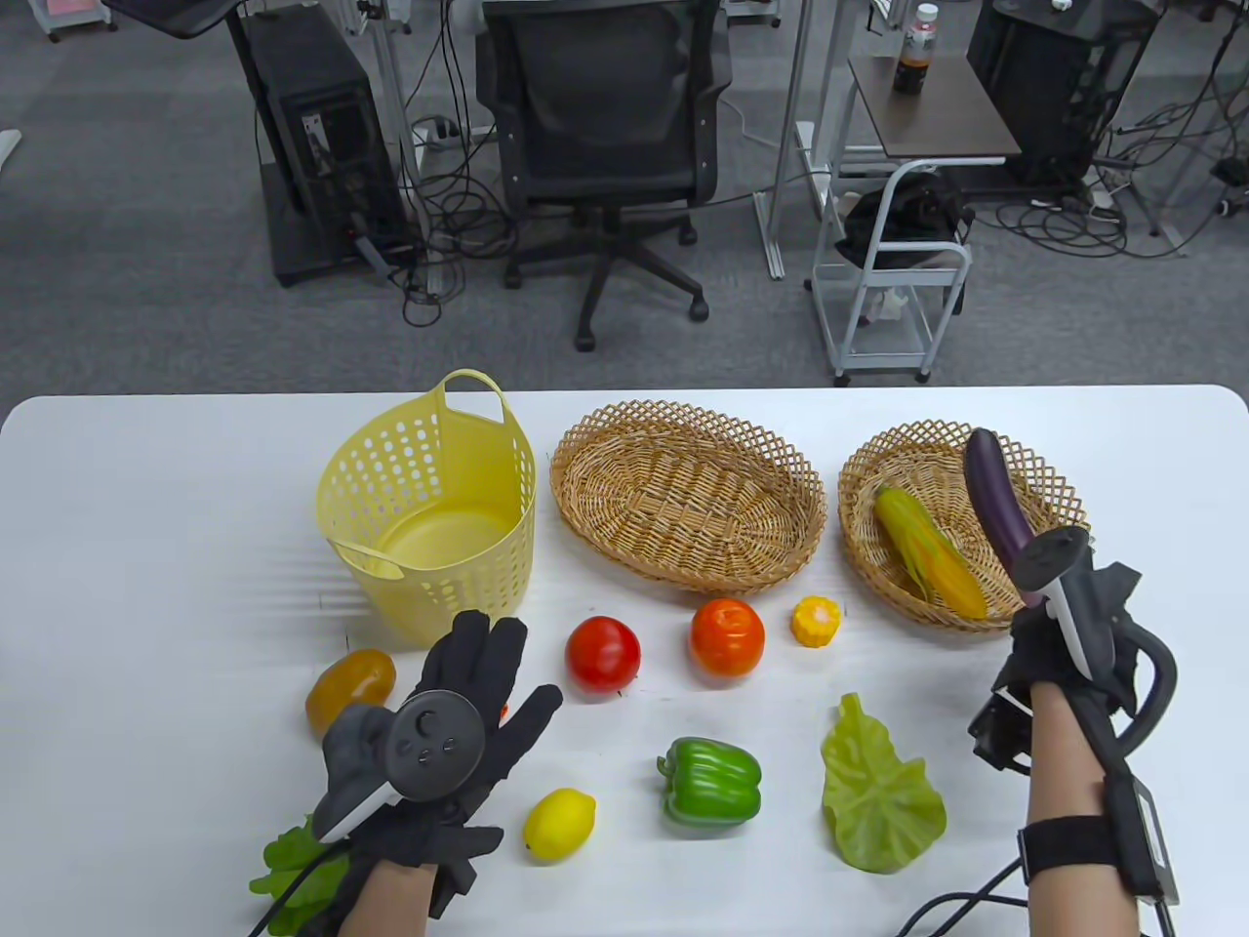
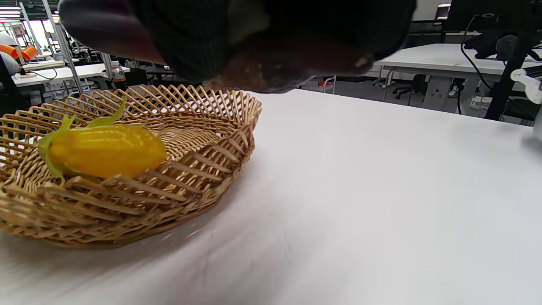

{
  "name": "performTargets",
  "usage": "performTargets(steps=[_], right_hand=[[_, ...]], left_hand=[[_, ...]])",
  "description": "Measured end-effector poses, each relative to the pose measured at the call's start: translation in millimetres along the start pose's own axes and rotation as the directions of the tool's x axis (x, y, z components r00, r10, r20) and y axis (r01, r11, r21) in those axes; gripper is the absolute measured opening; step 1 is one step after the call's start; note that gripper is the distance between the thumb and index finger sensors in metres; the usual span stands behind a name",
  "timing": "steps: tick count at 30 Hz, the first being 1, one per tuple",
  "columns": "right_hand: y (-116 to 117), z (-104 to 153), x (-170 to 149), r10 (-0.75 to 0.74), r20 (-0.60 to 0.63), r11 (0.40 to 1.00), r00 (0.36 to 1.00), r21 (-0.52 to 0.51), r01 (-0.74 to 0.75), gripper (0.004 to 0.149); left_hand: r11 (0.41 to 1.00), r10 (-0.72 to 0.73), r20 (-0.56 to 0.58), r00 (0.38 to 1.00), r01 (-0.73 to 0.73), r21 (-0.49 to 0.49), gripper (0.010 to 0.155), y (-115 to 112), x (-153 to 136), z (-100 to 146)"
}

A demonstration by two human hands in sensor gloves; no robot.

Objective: Place 10 objects into 3 containers

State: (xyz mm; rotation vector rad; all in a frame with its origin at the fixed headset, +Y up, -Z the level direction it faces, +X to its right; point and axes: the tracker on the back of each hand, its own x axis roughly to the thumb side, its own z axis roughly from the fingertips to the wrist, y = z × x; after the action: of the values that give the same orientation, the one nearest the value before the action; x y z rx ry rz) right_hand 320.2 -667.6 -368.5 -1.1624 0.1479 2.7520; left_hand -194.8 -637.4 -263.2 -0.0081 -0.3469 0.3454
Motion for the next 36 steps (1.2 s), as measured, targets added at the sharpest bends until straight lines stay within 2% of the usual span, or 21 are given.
performTargets(steps=[8,14,22,28,31,36], right_hand=[[12.5,-27.1,21.6,0.02,-0.036,0.998,0.999,0.056,-0.018,0.067],[23.6,-31.5,26.9,0.08,-0.032,0.995,0.996,0.065,-0.078,0.067],[26.6,-29.2,23.4,0.065,-0.009,0.997,0.998,0.053,-0.064,0.066],[14.0,-16.7,6.2,0.007,0.023,1.0,1.0,0.027,-0.008,0.071],[6.3,-1.8,-2.5,-0.007,0.09,1.0,0.996,0.019,0.005,0.079],[1.3,33.5,-13.2,-0.01,0.234,0.996,0.972,0.092,-0.012,0.087]], left_hand=[[1.0,-0.026,-0.011,1.0,0.026,0.008,0.077,-0.9,1.4,-0.2],[0.998,-0.041,-0.003,0.999,0.041,0.045,0.076,0.2,2.3,1.0],[0.998,-0.051,-0.007,0.999,0.051,0.038,0.076,-1.1,3.7,0.8],[0.998,-0.045,0.0,0.999,0.045,0.053,0.076,1.9,4.5,3.9],[0.997,-0.049,0.007,0.999,0.049,0.06,0.077,3.4,6.8,5.8],[0.998,-0.035,0.028,0.999,0.034,0.05,0.076,5.3,9.8,8.0]])
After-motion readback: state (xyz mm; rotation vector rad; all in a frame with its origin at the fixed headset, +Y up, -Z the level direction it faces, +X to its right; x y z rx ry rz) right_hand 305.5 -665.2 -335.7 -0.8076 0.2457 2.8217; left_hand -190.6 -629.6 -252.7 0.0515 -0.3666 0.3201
